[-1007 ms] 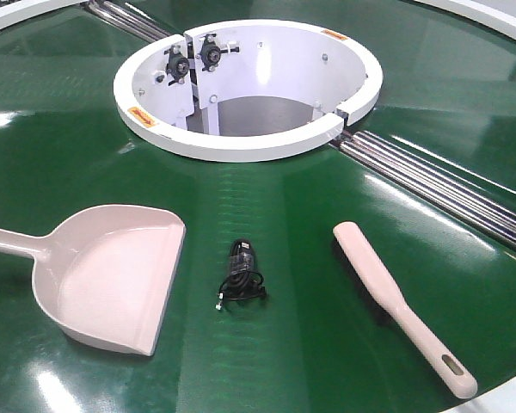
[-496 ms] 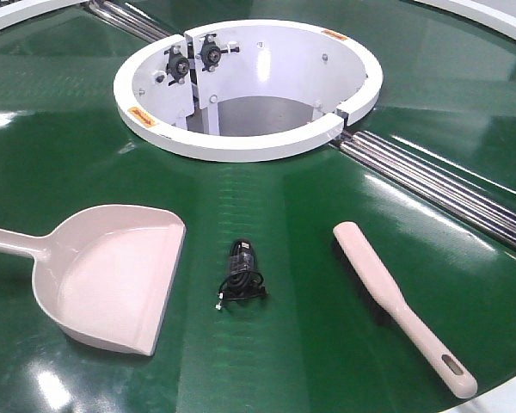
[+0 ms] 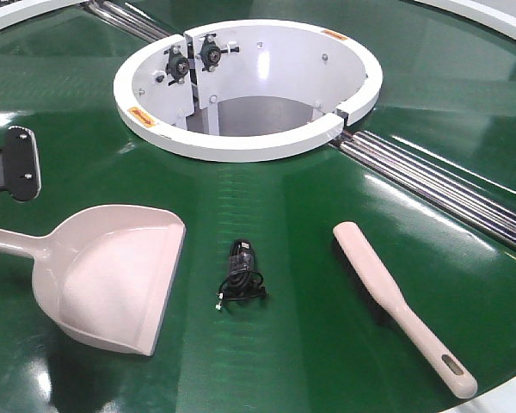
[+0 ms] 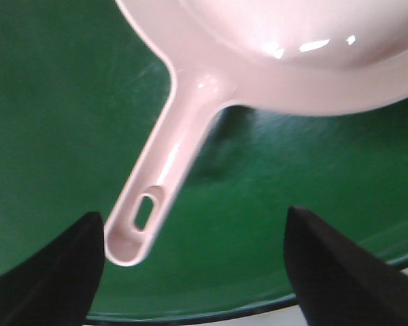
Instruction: Clean and inspect green conveyor with broom and dustpan
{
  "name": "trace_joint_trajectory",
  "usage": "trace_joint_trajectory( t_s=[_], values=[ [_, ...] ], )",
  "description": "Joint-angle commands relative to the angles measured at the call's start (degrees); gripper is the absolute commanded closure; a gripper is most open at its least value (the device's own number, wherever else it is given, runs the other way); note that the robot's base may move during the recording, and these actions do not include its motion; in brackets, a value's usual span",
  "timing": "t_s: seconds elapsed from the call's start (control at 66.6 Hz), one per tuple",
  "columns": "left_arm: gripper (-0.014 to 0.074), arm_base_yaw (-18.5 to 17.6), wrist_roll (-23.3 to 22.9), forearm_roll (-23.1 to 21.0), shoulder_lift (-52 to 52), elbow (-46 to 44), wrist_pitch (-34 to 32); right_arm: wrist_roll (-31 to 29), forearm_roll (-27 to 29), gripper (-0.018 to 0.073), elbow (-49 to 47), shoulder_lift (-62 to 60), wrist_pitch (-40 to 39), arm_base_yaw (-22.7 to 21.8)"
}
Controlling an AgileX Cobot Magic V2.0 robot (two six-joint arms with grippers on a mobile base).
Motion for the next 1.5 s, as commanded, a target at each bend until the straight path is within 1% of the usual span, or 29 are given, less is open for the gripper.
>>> trace_joint_trajectory(
  t_s=[0.0, 0.105, 0.18, 0.3, 0.376, 0.466, 0.526, 0.661, 0.811, 0.977, 1.067, 1.187, 1.277, 1.352, 1.442, 1.487],
  values=[
    [0.0073, -0.37, 3.04, 1.54, -1.29, -1.75, -3.67, 0.20, -0.14, 0.0569, 0.74, -1.05, -4.09, -0.33],
    [0.0073, -0.37, 6.68, 0.24, 0.60, -1.75, -3.09, 0.20, -0.14, 0.0569, 0.74, -1.05, -4.09, -0.33],
    [0.0073, -0.37, 10.89, -1.06, 2.32, -1.75, -2.29, 0.20, -0.14, 0.0569, 0.74, -1.05, -4.09, -0.33],
    [0.0073, -0.37, 14.30, -1.76, 4.39, -1.75, -2.26, 0.20, -0.14, 0.0569, 0.74, -1.05, -4.09, -0.33],
    [0.0073, -0.37, 15.06, -1.76, 5.07, -1.75, -4.84, 0.20, -0.14, 0.0569, 0.74, -1.05, -4.09, -0.33],
    [0.0073, -0.37, 15.12, -1.76, 5.67, -1.75, -8.68, 0.20, -0.14, 0.0569, 0.74, -1.05, -4.09, -0.33],
    [0.0073, -0.37, 15.12, -1.76, 6.41, -1.75, -10.07, 0.20, -0.14, 0.0569, 0.74, -1.05, -4.09, -0.33],
    [0.0073, -0.37, 15.12, -1.64, 9.03, -1.75, -9.06, 0.20, -0.14, 0.0569, 0.74, -1.05, -4.09, -0.33],
    [0.0073, -0.37, 15.12, -1.20, 10.79, -1.75, -9.54, 0.20, -0.14, 0.0569, 0.74, -1.05, -4.09, -0.33],
    [0.0073, -0.37, 15.12, 1.65, 13.05, -1.75, -9.54, 0.20, -0.14, 0.0569, 0.74, -1.05, -4.09, -0.33],
    [0.0073, -0.37, 15.12, 2.84, 14.18, -1.75, -10.32, 0.20, -0.14, 0.0569, 0.74, -1.05, -4.09, -0.33],
    [0.0079, -0.37, 15.12, 2.82, 15.53, -1.75, -12.49, 0.20, -0.14, 0.0569, 0.74, -1.05, -4.09, -0.33],
    [0.0109, -0.37, 15.12, 3.09, 16.42, -1.75, -13.43, 0.20, -0.14, 0.0569, 0.74, -1.05, -4.09, -0.33],
    [0.0155, -0.37, 15.06, 3.09, 17.06, -1.75, -14.10, 0.20, -0.14, 0.0569, 0.74, -1.05, -4.09, -0.33],
    [0.0231, -0.37, 15.06, 3.14, 17.41, -1.75, -14.46, 0.20, -0.14, 0.0569, 0.74, -1.05, -4.09, -0.33],
    [0.0288, -0.37, 15.06, 3.14, 17.41, -1.75, -14.70, 0.20, -0.14, 0.0569, 0.74, -1.05, -4.09, -0.33]
  ],
)
